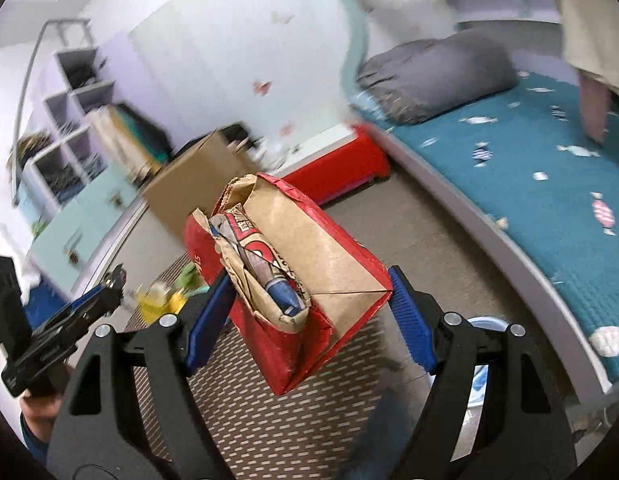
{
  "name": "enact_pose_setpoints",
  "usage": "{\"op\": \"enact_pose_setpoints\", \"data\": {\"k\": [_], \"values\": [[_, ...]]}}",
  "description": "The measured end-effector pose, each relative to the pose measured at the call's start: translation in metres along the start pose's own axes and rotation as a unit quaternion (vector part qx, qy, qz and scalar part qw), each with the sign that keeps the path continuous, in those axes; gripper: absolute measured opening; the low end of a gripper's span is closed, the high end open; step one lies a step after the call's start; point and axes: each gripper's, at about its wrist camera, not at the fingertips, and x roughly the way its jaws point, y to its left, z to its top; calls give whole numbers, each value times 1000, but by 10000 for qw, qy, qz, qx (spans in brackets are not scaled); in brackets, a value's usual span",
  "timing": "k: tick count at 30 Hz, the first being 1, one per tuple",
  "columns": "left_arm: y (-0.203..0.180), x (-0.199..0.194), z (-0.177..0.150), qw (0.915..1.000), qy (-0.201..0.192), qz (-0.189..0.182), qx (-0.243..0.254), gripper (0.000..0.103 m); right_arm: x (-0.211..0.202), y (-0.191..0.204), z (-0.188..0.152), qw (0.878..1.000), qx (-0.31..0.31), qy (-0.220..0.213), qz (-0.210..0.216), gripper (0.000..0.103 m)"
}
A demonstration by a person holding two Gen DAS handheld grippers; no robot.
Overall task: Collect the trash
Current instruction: 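Grasp the dark snack wrapper with the left tool while the right tool carries the red bag, then open both tools over the blue bin to drop the wrapper and red bag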
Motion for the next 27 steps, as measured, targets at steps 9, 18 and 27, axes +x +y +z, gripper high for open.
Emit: {"op": "enact_pose_setpoints", "data": {"k": [9, 18, 27], "values": [[-105, 57, 18, 9956, 207, -825, 399, 67, -14, -102, 15, 9916, 691, -233, -1071, 75], [-168, 128, 1, 9870, 854, -1256, 530, 67, 69, -196, -29, 9729, 1419, 800, -1643, 76], [-195, 201, -16, 9779, 1510, -1277, 672, 67, 166, -264, -91, 9418, 2266, 1849, -1657, 97]]}}
